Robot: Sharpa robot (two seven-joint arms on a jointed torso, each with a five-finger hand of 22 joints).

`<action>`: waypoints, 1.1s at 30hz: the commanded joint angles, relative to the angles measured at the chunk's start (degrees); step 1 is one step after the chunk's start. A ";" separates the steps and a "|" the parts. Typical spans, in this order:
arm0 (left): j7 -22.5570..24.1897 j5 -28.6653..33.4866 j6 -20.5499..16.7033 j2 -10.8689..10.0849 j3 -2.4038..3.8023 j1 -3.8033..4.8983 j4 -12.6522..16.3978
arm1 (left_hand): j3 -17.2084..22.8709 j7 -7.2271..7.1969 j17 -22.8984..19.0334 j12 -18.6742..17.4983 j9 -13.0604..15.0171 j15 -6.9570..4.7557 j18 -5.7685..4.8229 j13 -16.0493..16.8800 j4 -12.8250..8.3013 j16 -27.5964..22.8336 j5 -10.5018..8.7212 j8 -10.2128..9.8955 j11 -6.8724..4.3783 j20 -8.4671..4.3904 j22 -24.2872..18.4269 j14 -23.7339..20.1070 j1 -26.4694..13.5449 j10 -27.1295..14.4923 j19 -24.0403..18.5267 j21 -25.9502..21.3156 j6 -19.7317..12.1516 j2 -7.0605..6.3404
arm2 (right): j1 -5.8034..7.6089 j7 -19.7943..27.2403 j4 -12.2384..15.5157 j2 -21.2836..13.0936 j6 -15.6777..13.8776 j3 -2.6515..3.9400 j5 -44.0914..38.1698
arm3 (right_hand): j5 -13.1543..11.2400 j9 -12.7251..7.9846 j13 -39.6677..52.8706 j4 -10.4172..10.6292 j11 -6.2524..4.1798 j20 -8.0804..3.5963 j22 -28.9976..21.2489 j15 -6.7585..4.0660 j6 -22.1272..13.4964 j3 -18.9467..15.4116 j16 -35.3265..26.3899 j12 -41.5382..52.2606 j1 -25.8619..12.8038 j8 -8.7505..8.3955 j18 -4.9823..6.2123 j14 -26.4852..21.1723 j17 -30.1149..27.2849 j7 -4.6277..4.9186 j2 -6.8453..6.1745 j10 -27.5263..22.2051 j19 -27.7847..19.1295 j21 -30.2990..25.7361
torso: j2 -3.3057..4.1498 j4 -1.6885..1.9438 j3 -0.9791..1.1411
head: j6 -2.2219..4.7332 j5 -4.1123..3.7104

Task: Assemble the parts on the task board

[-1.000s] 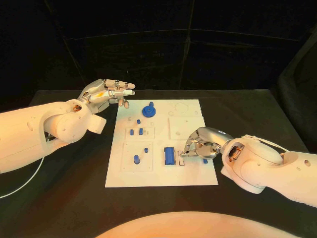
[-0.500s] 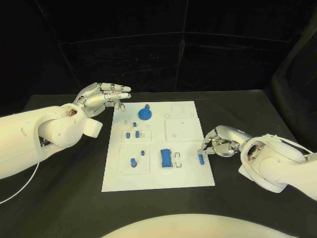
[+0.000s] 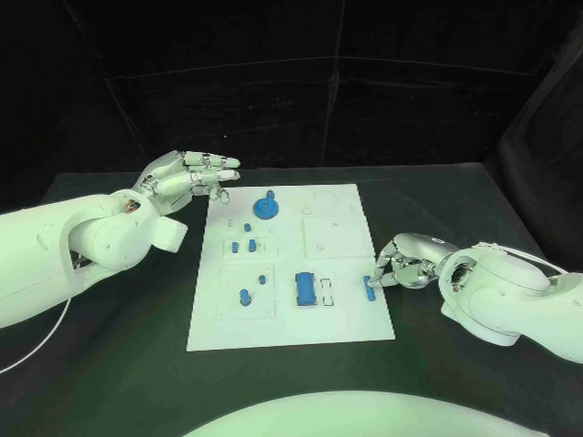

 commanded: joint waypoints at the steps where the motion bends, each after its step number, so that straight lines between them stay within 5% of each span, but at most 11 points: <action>1: 0.35 -0.04 0.62 0.02 0.04 0.07 0.06 | -0.33 -0.07 -0.06 0.25 -0.09 -0.04 0.77 0.07 0.07 -0.24 0.18 0.31 -0.10 -0.09 -0.09 -0.33 0.15 -0.47 -0.40 -0.23 -0.50 0.47 | 0.04 -1.05 -0.18 0.44 2.64 0.01 -2.40 | -0.16 -0.06 -0.12 0.05 0.14 0.22 -0.07 0.41 0.20 -0.36 -0.16 -0.37 0.11 -0.45 0.19 3.15 1.44 0.06 -0.46 -0.33 -0.14 -0.40 | 0.00 0.05 -0.02 | -0.08 0.03; 23: 0.24 -0.04 0.85 -0.17 0.01 0.07 0.00 | -0.41 -0.01 -0.20 0.41 -0.10 0.02 0.76 0.05 0.01 -0.25 0.18 0.32 -0.03 -0.05 -0.18 -0.42 0.23 -0.71 -0.43 -0.32 -0.71 0.55 | -0.04 -3.84 -1.36 3.60 7.78 -0.02 -6.68 | -0.84 0.07 -0.14 0.40 0.15 0.28 -0.14 0.46 0.58 -1.22 -0.24 -0.51 -0.41 -0.85 0.20 3.14 1.43 0.03 -0.98 -0.37 -0.20 -0.50 | -0.06 0.11 -0.04 | -0.47 -0.02; 33: 0.21 -0.05 0.88 -0.30 0.00 0.07 0.10 | -0.41 -0.01 -0.20 0.41 -0.10 0.02 0.76 0.05 0.01 -0.25 0.18 0.32 -0.03 -0.05 -0.18 -0.42 0.23 -0.71 -0.43 -0.32 -0.71 0.55 | -0.17 -7.86 -1.77 5.65 12.54 -0.05 -14.46 | 0.97 0.27 -0.55 -1.58 0.09 0.30 -0.39 0.41 0.94 -1.36 -0.70 -1.33 2.66 -1.84 0.25 3.05 1.10 0.06 -1.82 -0.79 -0.35 -0.77 | -0.07 0.04 -0.05 | -0.54 0.18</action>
